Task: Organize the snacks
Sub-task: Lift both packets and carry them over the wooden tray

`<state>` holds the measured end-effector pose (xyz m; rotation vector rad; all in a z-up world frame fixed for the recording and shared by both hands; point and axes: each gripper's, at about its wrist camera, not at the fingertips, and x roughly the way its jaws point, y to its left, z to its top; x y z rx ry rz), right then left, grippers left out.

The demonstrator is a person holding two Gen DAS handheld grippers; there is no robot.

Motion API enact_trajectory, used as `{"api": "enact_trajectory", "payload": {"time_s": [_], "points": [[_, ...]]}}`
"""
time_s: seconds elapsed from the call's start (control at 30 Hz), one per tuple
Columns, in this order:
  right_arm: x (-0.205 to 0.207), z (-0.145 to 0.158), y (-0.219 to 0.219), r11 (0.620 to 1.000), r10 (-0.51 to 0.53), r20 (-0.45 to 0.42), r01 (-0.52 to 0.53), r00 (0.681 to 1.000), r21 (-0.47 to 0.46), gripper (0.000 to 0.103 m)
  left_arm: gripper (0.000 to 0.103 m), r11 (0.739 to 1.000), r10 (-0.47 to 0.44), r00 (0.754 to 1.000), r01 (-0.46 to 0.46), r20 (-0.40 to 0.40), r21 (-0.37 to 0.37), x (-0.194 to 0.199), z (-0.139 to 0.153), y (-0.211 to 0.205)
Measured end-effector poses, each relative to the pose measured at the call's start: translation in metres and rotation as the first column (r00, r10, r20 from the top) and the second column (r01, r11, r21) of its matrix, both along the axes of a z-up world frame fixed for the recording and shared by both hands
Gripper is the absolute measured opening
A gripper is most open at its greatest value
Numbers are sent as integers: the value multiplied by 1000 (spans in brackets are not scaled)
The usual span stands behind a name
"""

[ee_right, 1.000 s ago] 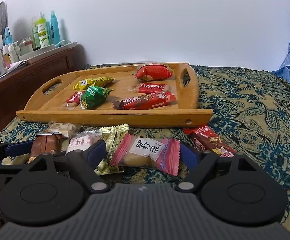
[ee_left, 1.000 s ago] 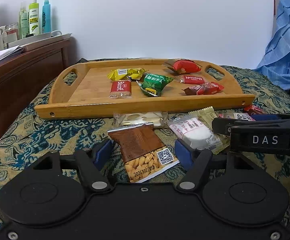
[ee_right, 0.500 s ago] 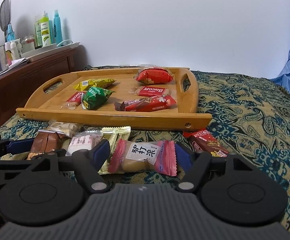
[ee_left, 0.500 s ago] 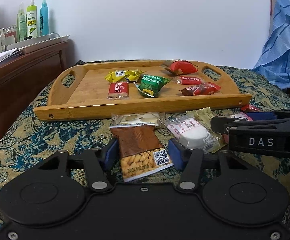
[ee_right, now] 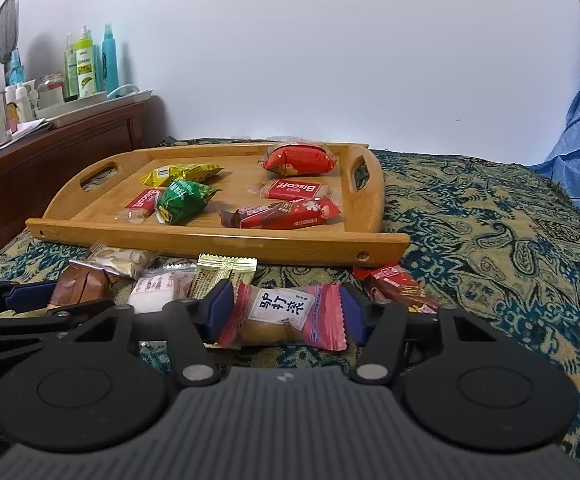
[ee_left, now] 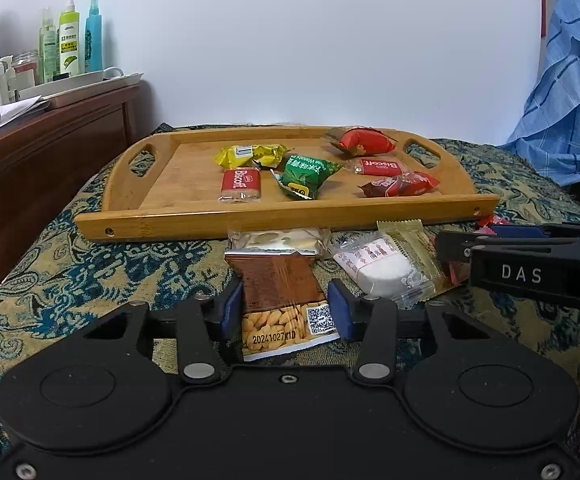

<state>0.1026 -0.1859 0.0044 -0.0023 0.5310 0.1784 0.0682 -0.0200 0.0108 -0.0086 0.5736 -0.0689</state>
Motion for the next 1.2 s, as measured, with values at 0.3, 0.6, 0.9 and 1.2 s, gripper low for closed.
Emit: {"api": "enact_trajectory", "payload": {"time_s": [0.3, 0.6, 0.9, 1.2], "points": [[-4, 4, -5, 999, -38, 32, 37, 999, 14, 39, 42, 1000, 10, 1000, -10, 23, 3, -7, 6, 3], [-7, 2, -8, 999, -53, 20, 52, 998, 15, 66, 42, 1000, 25, 999, -26, 39, 12, -9, 9, 6], [-10, -6, 6, 998, -7, -9, 6, 1000, -63, 73, 42, 999, 37, 999, -38, 34, 10, -8, 10, 9], [-9, -9, 12, 998, 23, -20, -24, 1000, -62, 50, 42, 999, 39, 999, -39, 33, 13, -8, 9, 9]]}}
